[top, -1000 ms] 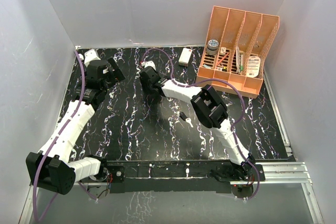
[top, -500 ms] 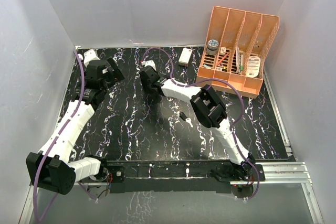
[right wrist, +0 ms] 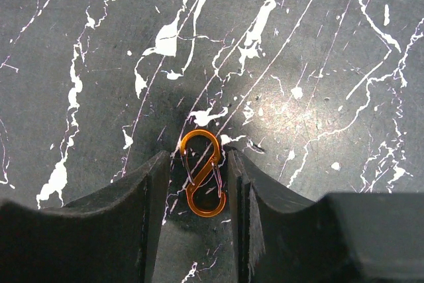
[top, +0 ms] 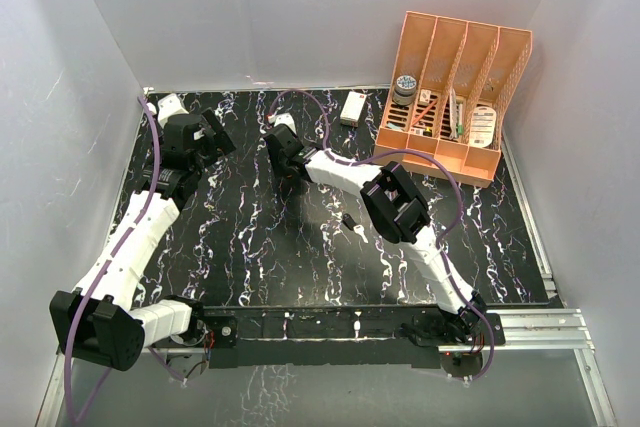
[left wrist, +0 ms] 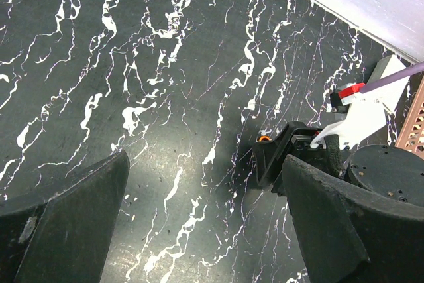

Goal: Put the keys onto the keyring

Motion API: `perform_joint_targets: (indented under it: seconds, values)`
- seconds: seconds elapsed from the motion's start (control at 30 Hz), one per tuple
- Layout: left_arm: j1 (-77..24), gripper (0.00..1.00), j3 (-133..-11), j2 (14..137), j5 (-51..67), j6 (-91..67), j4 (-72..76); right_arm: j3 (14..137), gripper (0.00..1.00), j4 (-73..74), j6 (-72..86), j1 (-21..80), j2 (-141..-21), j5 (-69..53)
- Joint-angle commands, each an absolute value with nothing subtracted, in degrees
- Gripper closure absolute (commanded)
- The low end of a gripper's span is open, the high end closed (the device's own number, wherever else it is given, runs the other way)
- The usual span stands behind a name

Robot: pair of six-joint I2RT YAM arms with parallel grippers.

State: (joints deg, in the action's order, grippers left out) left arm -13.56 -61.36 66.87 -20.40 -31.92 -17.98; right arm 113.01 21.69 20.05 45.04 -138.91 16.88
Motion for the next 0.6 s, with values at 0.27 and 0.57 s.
perform_joint_targets:
  seconds: [0.27, 0.57]
  values:
    - [-12.8, 0.01, -61.2, 64.8, -20.0, -31.4, -17.8, 113.3, 0.62, 23.4, 21.6, 45.2, -138.7, 19.1]
    - [-12.7, 0.01, -61.1, 64.4, -19.9, -31.4, -17.9, 113.1, 0.65, 23.9, 21.8, 45.2, -138.6, 19.3]
